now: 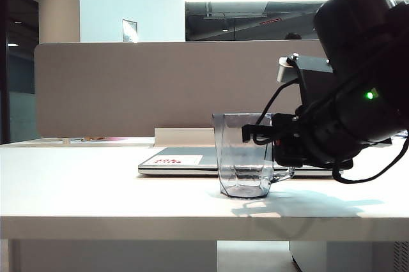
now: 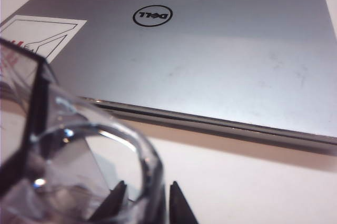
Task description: Pick up the water cup and place it on the side of the laptop close to you.
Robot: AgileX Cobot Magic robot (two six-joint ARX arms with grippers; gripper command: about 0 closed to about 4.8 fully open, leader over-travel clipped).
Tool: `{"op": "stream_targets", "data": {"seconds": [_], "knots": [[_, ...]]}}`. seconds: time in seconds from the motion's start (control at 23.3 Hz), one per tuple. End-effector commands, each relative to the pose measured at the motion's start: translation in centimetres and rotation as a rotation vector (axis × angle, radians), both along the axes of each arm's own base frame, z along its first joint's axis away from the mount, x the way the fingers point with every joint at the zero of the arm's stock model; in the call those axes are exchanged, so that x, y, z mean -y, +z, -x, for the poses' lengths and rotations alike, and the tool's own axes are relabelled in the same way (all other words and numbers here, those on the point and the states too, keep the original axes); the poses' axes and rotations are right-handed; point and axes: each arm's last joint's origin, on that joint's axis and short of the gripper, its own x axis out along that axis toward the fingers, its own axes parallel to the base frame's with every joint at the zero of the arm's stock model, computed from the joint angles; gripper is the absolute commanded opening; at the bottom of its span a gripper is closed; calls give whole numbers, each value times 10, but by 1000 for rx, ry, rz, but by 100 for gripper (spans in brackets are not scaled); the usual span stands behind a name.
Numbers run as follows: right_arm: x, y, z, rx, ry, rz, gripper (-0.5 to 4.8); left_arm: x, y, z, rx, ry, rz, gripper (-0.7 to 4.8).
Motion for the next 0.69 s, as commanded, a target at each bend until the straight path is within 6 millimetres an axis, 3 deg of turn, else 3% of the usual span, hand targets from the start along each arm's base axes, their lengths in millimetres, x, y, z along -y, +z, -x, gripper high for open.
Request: {"op": "stream_targets", "data": {"seconds": [0.04, 0.69], "knots": [[-1, 6, 0, 25, -5, -9, 117, 1, 2, 0, 12, -13, 4, -6], [7, 21, 9, -21, -40, 45, 122, 1, 2, 0, 12, -13, 3, -6]]}}
